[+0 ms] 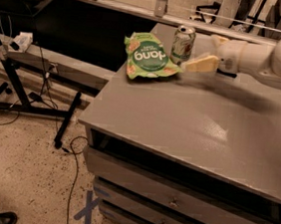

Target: Move 7up can near green rice chip bag

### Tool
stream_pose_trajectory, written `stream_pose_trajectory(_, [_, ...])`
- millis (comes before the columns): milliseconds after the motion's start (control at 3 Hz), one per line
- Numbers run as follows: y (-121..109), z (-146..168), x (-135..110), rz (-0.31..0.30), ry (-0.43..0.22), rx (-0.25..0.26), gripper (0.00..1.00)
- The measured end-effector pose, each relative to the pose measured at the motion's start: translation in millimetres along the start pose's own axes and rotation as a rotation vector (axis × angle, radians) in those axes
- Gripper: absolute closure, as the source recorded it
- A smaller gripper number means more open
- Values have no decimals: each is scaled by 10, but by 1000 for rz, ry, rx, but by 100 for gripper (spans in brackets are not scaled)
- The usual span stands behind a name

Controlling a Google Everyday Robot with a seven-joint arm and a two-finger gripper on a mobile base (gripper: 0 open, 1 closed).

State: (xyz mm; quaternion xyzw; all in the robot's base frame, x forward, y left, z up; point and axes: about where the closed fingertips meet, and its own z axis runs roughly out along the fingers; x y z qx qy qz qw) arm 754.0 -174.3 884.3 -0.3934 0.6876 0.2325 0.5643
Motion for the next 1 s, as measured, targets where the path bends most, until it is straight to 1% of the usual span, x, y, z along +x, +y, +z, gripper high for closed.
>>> stream_pose_trajectory(333, [-148, -653, -87, 14, -99, 86, 0])
stream_pose_trajectory(667, [-152, -1548, -198, 8, -217, 191, 0])
stream_pose_trajectory(1000, [-226, -2088, -91, 14, -222, 264, 0])
